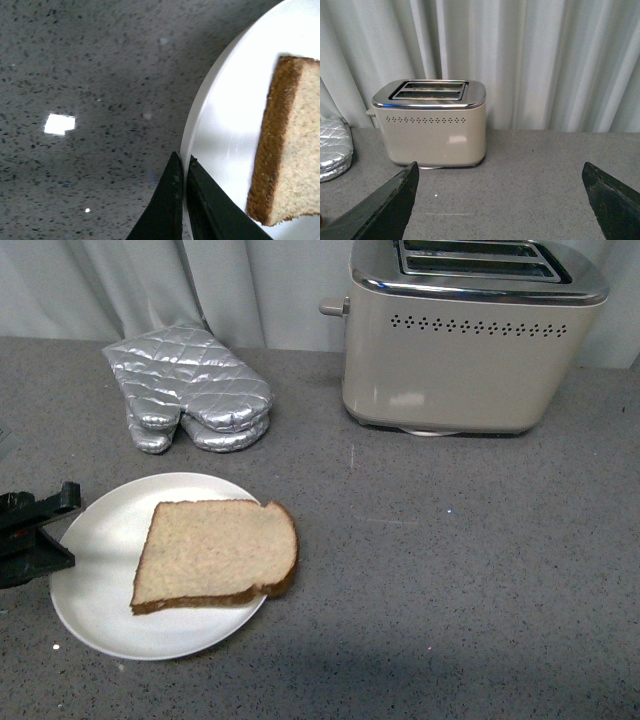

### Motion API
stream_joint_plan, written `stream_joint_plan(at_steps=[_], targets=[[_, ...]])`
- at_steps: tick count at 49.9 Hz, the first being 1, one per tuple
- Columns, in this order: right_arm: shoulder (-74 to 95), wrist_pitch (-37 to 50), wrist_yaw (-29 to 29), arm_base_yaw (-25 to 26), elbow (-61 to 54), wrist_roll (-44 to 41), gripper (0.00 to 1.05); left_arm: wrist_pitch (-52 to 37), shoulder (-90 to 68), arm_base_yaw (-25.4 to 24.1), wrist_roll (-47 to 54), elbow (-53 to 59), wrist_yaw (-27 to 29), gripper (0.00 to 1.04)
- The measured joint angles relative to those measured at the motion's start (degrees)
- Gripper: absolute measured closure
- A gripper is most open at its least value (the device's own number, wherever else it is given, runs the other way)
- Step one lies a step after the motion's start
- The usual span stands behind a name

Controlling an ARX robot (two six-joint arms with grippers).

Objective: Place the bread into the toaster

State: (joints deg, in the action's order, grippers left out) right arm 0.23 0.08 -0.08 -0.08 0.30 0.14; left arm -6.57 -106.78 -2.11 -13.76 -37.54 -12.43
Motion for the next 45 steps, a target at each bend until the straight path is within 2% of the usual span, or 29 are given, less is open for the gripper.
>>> stream_joint_plan(at_steps=[12, 27, 40, 45], targets=[[0.0, 0.02, -0.02, 0.0, 0.0, 0.0, 0.1, -0.85, 0.59, 9.62, -9.7, -3.52, -2.23, 1.02], [0.0, 0.02, 0.0, 0.0, 0.0, 0.0, 0.1, 0.76, -12.44, 25.38, -18.84, -18.25, -0.92, 1.02], [0.0, 0.02, 0.0, 0.0, 0.0, 0.0, 0.1, 4.02, -20.26, 30.47, -21.9, -29.46, -0.39, 1.02], [0.0, 0.02, 0.0, 0.0, 0.0, 0.0, 0.1, 7.13, -21.75, 30.84, -21.11, -32.13, 2.49, 1.02]])
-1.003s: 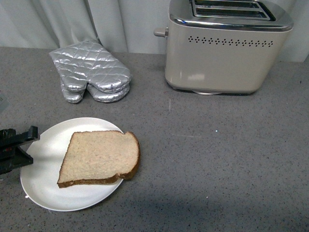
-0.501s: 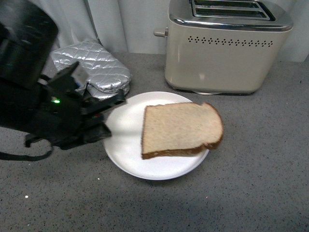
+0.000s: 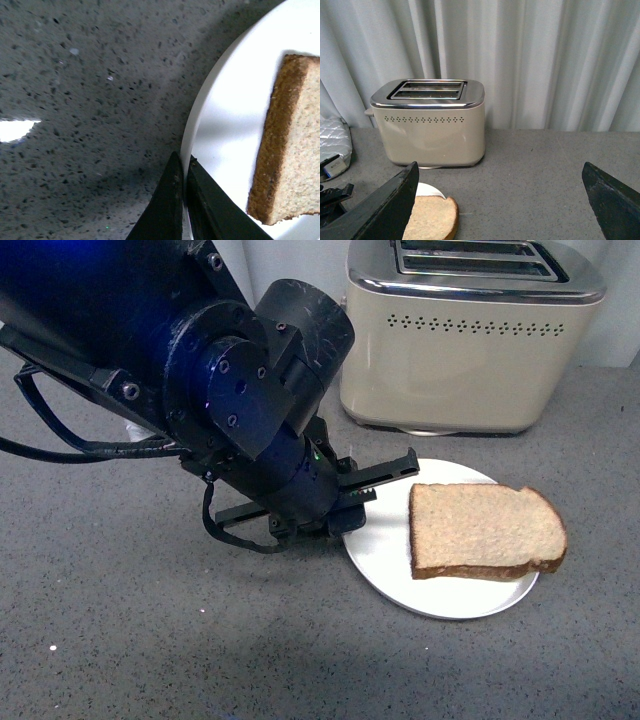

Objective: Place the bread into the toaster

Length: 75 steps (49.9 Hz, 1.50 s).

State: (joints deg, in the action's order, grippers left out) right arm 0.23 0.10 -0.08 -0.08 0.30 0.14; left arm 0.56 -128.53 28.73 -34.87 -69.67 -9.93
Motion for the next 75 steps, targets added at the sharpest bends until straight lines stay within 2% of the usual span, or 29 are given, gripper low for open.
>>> stream_joint_plan(at_steps=[2, 6, 13, 17, 19, 22, 27, 30, 37, 46, 50, 53, 56, 69, 73, 75], targets=[[0.0, 0.0, 0.0, 0.0, 0.0, 0.0, 0.1, 0.72, -0.09, -0.04, 0.17, -0.35, 0.33, 1.0], [0.0, -0.02, 0.0, 0.0, 0.0, 0.0, 0.1, 0.09, 0.11, -0.46, -0.39, -0.39, -0.37, 0.87], [0.0, -0.02, -0.02, 0.0, 0.0, -0.02, 0.1, -6.29, 5.03, -1.31, -3.06, 3.23, 1.49, 0.59], [0.0, 0.0, -0.02, 0.0, 0.0, 0.0, 0.1, -9.94, 10.19, -1.88, -2.69, 6.69, 6.6, 0.44], [0.0, -0.02, 0.0, 0.0, 0.0, 0.0, 0.1, -9.92, 13.77, -2.16, -1.57, 8.83, 12.44, 0.35], [0.0, 0.0, 0.0, 0.0, 0.0, 0.0, 0.1, -13.03, 18.01, -2.51, -0.28, 12.96, 17.88, 0.24], [0.0, 0.0, -0.02, 0.0, 0.0, 0.0, 0.1, -17.57, 23.43, -3.34, 0.28, 19.47, 24.26, 0.1], [0.0, 0.0, 0.0, 0.0, 0.0, -0.02, 0.1, -20.39, 27.12, -4.0, 1.4, 24.02, 27.87, 0.05], [0.0, 0.0, -0.02, 0.0, 0.0, 0.0, 0.1, -26.21, 37.2, -7.41, 2.64, 34.45, 32.7, 0.07], [0.0, 0.0, 0.0, 0.0, 0.0, 0.0, 0.1, -28.85, 49.86, -11.32, 5.68, 44.28, 33.29, 0.08], [0.0, -0.02, -0.04, 0.0, 0.0, -0.02, 0.1, -46.34, 50.86, -13.51, 14.86, 51.65, 26.21, 0.2], [0.0, 0.0, -0.02, 0.0, 0.0, 0.0, 0.1, -55.98, 51.95, -14.82, 21.51, 56.67, 23.37, 0.29], [0.02, -0.02, 0.02, 0.0, 0.0, 0.0, 0.1, -61.26, 54.07, -15.98, 26.36, 59.67, 22.16, 0.38], [0.0, -0.04, -0.02, 0.0, 0.0, 0.0, 0.1, -57.96, 64.98, -19.78, 33.11, 64.37, 18.47, 0.76], [0.0, -0.04, -0.02, 0.0, 0.0, 0.0, 0.1, -54.36, 69.99, -21.33, 33.75, 65.94, 17.22, 0.96], [0.0, -0.04, -0.02, 0.0, 0.0, 0.0, 0.1, -52.72, 72.46, -21.94, 33.86, 66.49, 16.61, 1.01]])
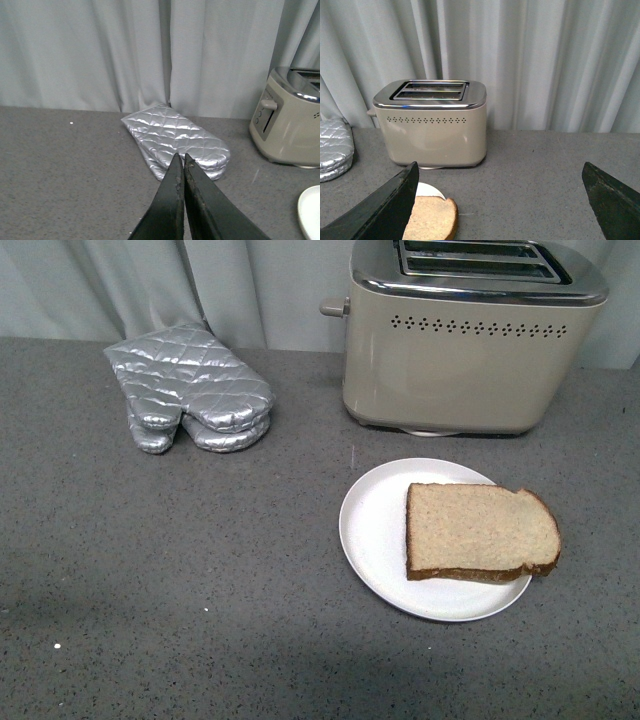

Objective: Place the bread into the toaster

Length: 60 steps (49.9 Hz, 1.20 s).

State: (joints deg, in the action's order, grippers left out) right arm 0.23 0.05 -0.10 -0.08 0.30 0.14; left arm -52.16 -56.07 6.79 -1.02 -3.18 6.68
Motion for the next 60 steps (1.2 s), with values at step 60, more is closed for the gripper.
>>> stream_joint_plan(at_steps=[60], targets=[[0.0, 0.0, 0.02, 0.0, 0.0, 0.0, 0.1, 38.38, 42.53, -6.64, 0.57, 2.14, -6.56, 1.01]])
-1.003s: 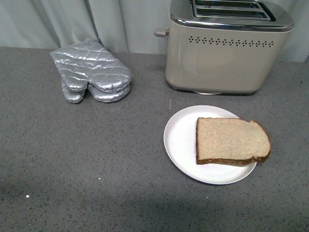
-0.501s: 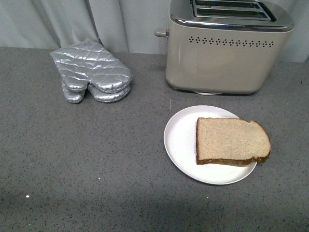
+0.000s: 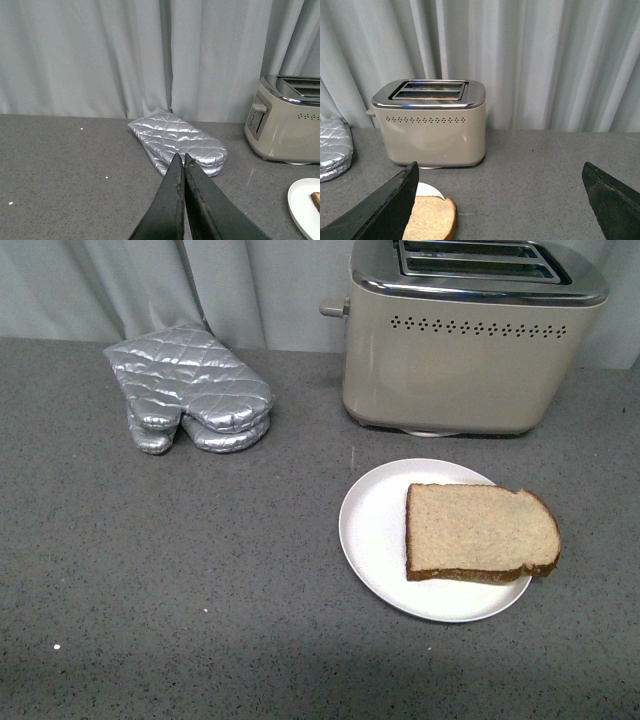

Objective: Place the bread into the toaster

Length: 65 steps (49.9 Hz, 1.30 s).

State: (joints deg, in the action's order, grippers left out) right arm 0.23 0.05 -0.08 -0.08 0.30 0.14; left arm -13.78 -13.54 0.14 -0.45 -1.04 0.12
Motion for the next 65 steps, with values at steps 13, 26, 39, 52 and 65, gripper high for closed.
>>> stream_joint_plan(at_steps=[13, 26, 39, 52, 65], targets=[[0.0, 0.0, 0.0, 0.0, 0.0, 0.0, 0.1, 4.98, 4.87, 0.0, 0.0, 0.0, 0.0, 1.01], [0.0, 0.0, -0.02, 0.0, 0.0, 0.0, 0.1, 13.64, 13.2, 0.0, 0.02, 0.0, -0.13, 1.01], [5.18, -4.68, 3.37, 0.7, 2.19, -2.82, 0.1, 13.66, 13.27, 0.0, 0.0, 0.0, -0.13, 0.69], [41.05, 13.55, -3.85, 4.46, 7.43, -2.99, 0.1, 13.66, 13.29, 0.0, 0.0, 0.0, -0.13, 0.26], [80.98, 16.96, -11.23, 5.25, 21.75, -3.39, 0.1, 13.66, 13.31, 0.0, 0.11, 0.0, -0.13, 0.07]])
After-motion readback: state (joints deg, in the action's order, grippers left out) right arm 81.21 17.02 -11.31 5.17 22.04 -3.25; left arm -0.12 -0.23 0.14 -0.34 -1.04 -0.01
